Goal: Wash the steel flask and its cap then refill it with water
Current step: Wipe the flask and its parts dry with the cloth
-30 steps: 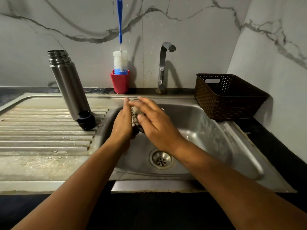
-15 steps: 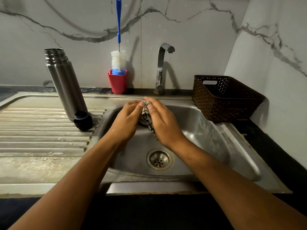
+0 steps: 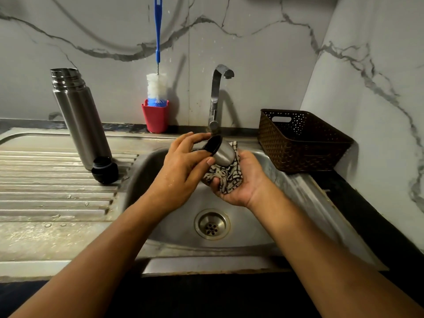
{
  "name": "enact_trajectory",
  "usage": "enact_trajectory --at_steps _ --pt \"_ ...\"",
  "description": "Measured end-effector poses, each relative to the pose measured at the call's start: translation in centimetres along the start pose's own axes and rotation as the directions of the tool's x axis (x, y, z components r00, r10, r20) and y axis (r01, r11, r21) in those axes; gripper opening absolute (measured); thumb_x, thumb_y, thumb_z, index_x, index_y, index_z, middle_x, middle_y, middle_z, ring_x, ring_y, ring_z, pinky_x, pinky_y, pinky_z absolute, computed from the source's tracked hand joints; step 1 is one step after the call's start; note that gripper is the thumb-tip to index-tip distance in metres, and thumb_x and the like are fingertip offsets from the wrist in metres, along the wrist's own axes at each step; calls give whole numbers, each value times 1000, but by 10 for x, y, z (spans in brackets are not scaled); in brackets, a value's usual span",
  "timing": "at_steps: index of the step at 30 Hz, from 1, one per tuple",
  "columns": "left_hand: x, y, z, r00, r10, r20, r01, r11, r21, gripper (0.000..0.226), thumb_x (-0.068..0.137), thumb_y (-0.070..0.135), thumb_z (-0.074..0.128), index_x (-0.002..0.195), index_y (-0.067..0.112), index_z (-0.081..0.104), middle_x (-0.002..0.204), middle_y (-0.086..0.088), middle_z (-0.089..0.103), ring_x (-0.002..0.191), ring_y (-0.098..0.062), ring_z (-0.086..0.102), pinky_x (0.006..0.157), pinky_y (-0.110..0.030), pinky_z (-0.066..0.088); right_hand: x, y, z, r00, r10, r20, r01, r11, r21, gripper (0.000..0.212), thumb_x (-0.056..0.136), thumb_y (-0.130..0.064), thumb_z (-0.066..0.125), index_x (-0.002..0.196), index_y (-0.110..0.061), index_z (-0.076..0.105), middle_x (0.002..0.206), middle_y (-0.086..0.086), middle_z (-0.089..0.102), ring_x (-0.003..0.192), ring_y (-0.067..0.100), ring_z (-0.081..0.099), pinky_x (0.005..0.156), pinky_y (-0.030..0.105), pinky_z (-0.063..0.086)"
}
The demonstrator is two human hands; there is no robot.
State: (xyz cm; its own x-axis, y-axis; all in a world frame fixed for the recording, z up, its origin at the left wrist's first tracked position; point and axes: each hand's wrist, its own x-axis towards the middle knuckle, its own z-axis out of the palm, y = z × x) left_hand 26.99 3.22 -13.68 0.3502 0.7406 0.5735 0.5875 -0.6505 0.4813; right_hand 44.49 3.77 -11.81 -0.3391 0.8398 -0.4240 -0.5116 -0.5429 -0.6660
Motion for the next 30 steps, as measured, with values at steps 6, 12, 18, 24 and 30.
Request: enact_trajectory --at_steps 6,12,18,24,30 --pt "-1 10 9 989 -131 68 94 914 395 49 97 54 36 119 33 74 167 3 32 159 -29 9 125 -61 11 3 9 7 984 -148 -104 148 989 -7 58 101 -57 39 109 -9 71 82 14 73 58 23 67 51 29 54" --pt "1 7 16 943 -332 -31 329 909 256 35 105 43 46 119 26 74 167 -3 32 159 -28 7 126 -59 13 10 27 18 862 -486 -145 398 825 -402 46 107 -53 38 122 -19 66 104 10 76 96 28 73 83 44 61" --pt "-3 -1 20 906 -420 -55 416 907 -63 30 104 24 56 76 27 70 119 -4 64 125 -27 53 103 -48 47 27 37 10 570 -771 285 577 129 -807 50 109 -30 45 158 -21 36 155 -3 45 139 7 45 114 26 41" --pt "-5 14 17 876 -460 146 476 775 -416 29 106 26 57 89 12 76 104 9 67 85 2 64 78 -16 47 29 18 3 581 -709 400 580 16 -815 33 105 -30 44 128 -19 64 122 4 66 107 12 64 89 36 57" --pt "-7 7 15 923 -318 219 370 890 -267 28 106 36 56 99 19 77 158 6 40 151 -24 28 124 -54 28 21 -6 -14 986 -157 57 162 826 -539 51 104 -50 36 113 -14 70 101 20 73 85 36 71 74 46 57"
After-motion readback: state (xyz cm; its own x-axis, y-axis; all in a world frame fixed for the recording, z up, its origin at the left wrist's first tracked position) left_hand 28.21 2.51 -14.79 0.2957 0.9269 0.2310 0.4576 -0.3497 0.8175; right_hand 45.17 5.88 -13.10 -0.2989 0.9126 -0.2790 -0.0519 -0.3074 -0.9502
